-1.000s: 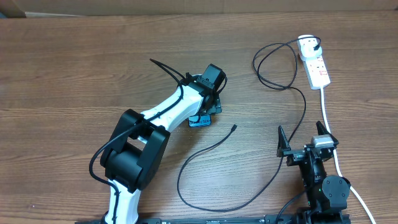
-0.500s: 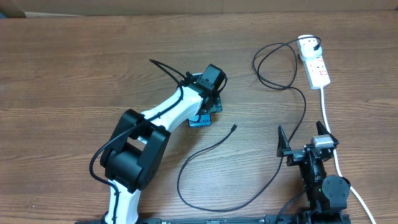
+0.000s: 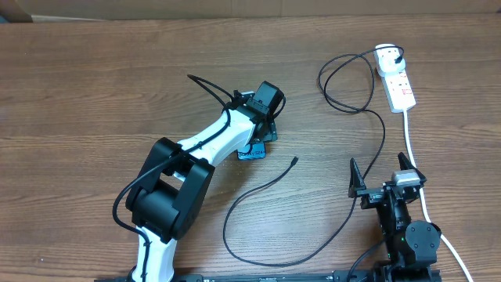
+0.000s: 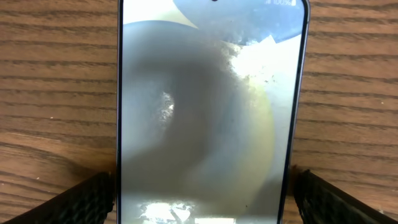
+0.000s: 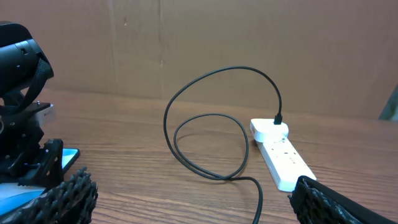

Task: Plug charger to phone and switch on socket
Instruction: 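Lift the phone slightly with the left gripper and shift it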

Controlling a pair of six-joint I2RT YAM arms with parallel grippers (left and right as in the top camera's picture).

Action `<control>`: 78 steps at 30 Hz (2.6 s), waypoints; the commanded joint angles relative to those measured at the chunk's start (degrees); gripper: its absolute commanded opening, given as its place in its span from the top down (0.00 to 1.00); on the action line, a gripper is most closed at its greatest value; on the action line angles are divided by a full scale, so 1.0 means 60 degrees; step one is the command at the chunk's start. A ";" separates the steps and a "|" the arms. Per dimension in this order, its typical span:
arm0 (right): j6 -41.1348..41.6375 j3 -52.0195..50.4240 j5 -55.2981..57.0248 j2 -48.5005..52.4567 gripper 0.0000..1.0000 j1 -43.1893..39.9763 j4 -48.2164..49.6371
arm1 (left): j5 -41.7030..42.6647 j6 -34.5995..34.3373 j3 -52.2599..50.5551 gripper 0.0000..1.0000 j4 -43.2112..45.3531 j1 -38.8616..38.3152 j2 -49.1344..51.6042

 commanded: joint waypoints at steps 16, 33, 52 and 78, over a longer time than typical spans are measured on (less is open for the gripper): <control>-0.0011 -0.0095 0.0120 -0.0113 0.00 0.0051 0.0069 | 0.0175 0.0080 -0.0135 0.18 -0.0062 0.0051 0.0157; -0.0011 -0.0095 0.0124 -0.0113 0.00 0.0051 0.0069 | 0.0178 0.0073 0.0277 0.24 -0.0543 0.0055 -0.0244; -0.0011 -0.0095 0.0124 -0.0113 0.00 0.0051 0.0069 | 0.0171 0.0076 0.0288 0.26 -0.0867 0.0055 -0.1545; -0.0011 -0.0095 0.0124 -0.0113 0.00 0.0051 0.0069 | 0.0514 -0.0106 0.0255 0.27 -0.1213 0.0040 -0.0980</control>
